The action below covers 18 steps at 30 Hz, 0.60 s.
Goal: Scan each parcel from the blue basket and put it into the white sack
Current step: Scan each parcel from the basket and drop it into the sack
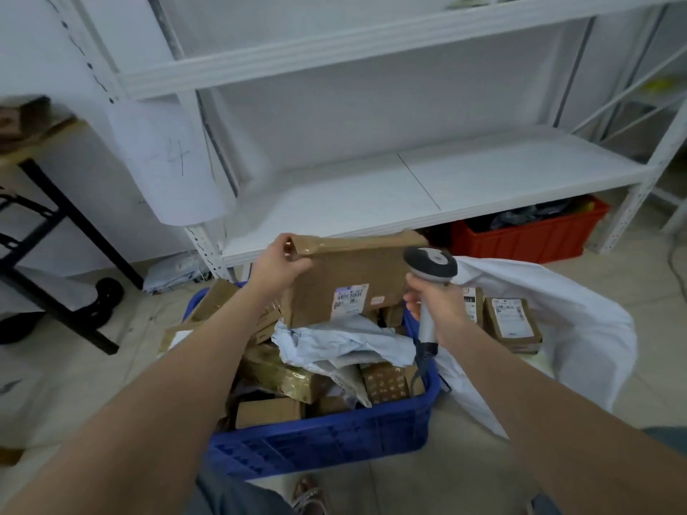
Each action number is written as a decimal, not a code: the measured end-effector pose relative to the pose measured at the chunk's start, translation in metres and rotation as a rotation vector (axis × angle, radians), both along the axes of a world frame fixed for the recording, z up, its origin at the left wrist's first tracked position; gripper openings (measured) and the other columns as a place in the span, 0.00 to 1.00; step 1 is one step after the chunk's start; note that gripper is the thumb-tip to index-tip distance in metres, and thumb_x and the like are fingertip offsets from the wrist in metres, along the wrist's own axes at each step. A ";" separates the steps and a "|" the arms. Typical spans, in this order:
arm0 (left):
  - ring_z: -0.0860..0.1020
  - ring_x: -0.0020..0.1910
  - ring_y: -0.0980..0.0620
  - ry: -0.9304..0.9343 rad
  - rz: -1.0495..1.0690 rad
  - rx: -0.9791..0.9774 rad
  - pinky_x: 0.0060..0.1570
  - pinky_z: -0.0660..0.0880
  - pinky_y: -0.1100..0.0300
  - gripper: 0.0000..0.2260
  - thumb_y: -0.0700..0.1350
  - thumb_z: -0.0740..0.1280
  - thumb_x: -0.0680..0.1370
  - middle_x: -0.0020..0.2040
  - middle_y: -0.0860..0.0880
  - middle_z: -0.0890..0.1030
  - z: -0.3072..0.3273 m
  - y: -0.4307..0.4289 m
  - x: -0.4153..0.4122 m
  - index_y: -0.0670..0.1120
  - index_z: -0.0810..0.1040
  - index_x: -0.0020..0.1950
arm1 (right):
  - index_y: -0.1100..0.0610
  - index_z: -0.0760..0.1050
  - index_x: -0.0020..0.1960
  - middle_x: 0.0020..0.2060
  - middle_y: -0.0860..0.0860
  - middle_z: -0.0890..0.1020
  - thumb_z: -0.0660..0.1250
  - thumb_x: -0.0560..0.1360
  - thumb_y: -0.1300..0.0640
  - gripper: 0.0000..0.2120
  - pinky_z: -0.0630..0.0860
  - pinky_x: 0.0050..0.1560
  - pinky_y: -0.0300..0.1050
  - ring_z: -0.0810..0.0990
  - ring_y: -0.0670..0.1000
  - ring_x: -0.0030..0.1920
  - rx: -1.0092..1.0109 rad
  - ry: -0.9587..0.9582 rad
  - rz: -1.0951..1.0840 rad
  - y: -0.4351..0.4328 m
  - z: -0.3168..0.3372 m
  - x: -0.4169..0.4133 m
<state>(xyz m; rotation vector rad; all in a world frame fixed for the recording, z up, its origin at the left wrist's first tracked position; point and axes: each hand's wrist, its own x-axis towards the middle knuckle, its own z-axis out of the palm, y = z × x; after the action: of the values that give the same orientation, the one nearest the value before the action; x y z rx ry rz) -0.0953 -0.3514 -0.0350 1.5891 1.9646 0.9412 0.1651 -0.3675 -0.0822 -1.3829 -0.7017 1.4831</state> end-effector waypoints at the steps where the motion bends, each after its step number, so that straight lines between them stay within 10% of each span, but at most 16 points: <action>1: 0.78 0.48 0.48 -0.056 0.066 0.016 0.51 0.77 0.53 0.17 0.48 0.72 0.73 0.50 0.49 0.79 0.013 -0.002 -0.004 0.47 0.75 0.59 | 0.64 0.77 0.51 0.31 0.54 0.79 0.73 0.73 0.57 0.12 0.74 0.32 0.42 0.76 0.49 0.27 0.010 0.023 -0.015 -0.003 0.006 0.003; 8: 0.79 0.35 0.47 -0.395 0.212 -0.080 0.30 0.79 0.58 0.13 0.50 0.69 0.76 0.43 0.47 0.78 0.063 -0.046 -0.016 0.43 0.76 0.56 | 0.62 0.75 0.60 0.42 0.55 0.79 0.76 0.69 0.53 0.23 0.81 0.47 0.54 0.80 0.57 0.47 0.045 0.048 -0.102 -0.012 0.026 0.020; 18: 0.81 0.38 0.45 -0.551 0.254 -0.128 0.39 0.79 0.52 0.16 0.54 0.71 0.74 0.43 0.44 0.81 0.067 -0.063 -0.022 0.41 0.77 0.45 | 0.56 0.75 0.65 0.61 0.54 0.79 0.79 0.65 0.49 0.31 0.70 0.68 0.60 0.75 0.57 0.64 0.043 0.041 0.108 -0.032 0.015 0.011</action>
<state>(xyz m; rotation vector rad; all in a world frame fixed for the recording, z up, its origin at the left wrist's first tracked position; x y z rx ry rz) -0.1175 -0.4140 0.0315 0.8934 1.7998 1.1731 0.1764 -0.3997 -0.0672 -1.2956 -0.7886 1.5671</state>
